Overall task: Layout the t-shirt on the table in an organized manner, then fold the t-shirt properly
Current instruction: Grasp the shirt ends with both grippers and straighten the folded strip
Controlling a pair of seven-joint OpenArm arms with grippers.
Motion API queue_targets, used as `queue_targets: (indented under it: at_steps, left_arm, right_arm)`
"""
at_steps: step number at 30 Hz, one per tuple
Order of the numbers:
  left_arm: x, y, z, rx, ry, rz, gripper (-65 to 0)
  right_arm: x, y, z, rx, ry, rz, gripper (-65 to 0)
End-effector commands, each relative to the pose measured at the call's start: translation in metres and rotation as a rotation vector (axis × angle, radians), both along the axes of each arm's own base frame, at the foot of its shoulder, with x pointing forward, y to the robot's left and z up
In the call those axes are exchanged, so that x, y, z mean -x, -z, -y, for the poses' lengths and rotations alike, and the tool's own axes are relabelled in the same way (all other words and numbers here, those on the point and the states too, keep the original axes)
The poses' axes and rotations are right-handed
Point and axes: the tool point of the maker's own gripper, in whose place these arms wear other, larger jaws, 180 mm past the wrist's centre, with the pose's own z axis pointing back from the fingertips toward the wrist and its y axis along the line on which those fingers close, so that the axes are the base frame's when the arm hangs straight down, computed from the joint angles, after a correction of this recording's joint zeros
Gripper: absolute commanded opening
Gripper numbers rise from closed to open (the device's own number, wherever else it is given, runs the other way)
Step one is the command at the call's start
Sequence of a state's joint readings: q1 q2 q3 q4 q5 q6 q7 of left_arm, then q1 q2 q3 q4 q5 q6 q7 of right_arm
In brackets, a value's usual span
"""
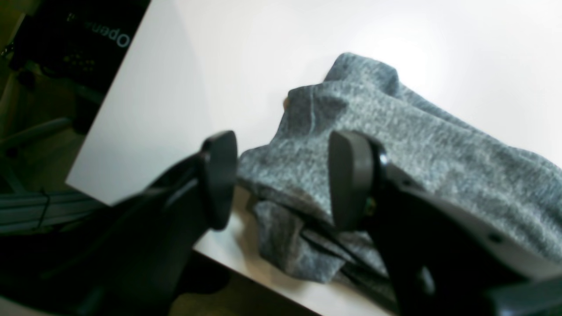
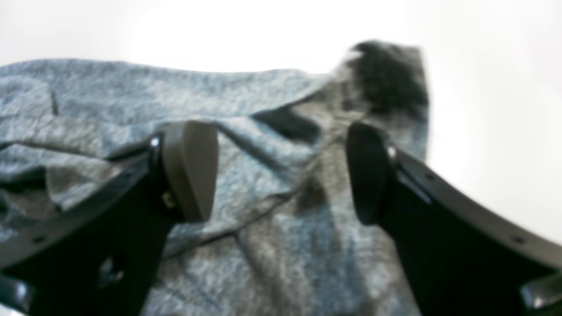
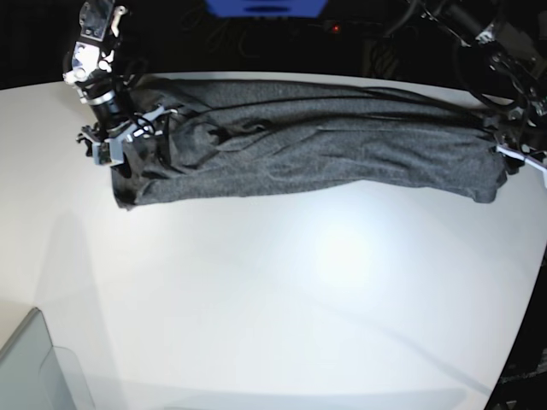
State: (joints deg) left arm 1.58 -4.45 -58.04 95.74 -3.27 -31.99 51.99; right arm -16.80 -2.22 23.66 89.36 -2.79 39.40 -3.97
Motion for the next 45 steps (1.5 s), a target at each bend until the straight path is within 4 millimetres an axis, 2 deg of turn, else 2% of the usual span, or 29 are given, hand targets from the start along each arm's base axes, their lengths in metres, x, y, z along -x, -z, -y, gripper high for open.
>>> queue_targets:
  at_steps: [1,6,11,15,18,21,31,36,41,43,45]
  left_arm:
    - [-0.007,-0.017,-0.006,-0.036,0.006,0.047,-32.2]
    - [-0.006,-0.014,-0.008,-0.032,0.004,0.041,-30.9]
    - [-0.004,-0.012,-0.007,-0.036,0.008,0.037,-17.9]
    - [-0.003,-0.005,-0.006,-0.016,0.006,0.026,-12.6]
    - [0.0,0.013,-0.01,0.026,0.003,-0.01,-12.6]
    - [-0.005,0.025,-0.004,0.11,0.005,0.014,-12.6]
    - [-0.001,0.048,-0.001,0.21,-0.005,0.004,-12.6]
    - [0.007,0.071,0.005,0.267,-0.017,-0.039,-12.6]
    - [0.01,0.082,0.014,0.283,0.006,-0.067,-13.1]
    - [0.01,0.083,0.018,0.263,0.032,-0.05,-17.9]
    - [0.008,0.084,0.022,0.246,0.054,-0.025,-28.0]
  right_arm:
    - [-0.006,-0.013,-0.001,-0.013,-0.006,0.055,-18.8]
    - [-0.004,-0.012,0.0,-0.014,-0.004,0.049,-18.8]
    - [-0.004,-0.011,-0.002,-0.015,-0.008,0.048,-18.8]
    - [-0.005,-0.011,-0.002,-0.017,-0.008,0.047,-18.8]
    - [-0.005,-0.011,-0.003,-0.018,-0.009,0.047,-18.8]
    - [-0.005,-0.01,-0.003,-0.019,-0.011,0.044,-18.8]
    - [-0.003,-0.009,-0.003,-0.019,-0.01,0.04,-18.8]
    - [-0.003,-0.009,-0.003,-0.019,-0.01,0.04,-18.8]
    - [-0.003,-0.009,-0.003,-0.019,-0.01,0.04,-18.8]
    - [-0.003,-0.009,-0.003,-0.018,-0.011,0.041,-18.8]
    - [-0.003,-0.009,-0.003,-0.018,-0.011,0.041,-18.8]
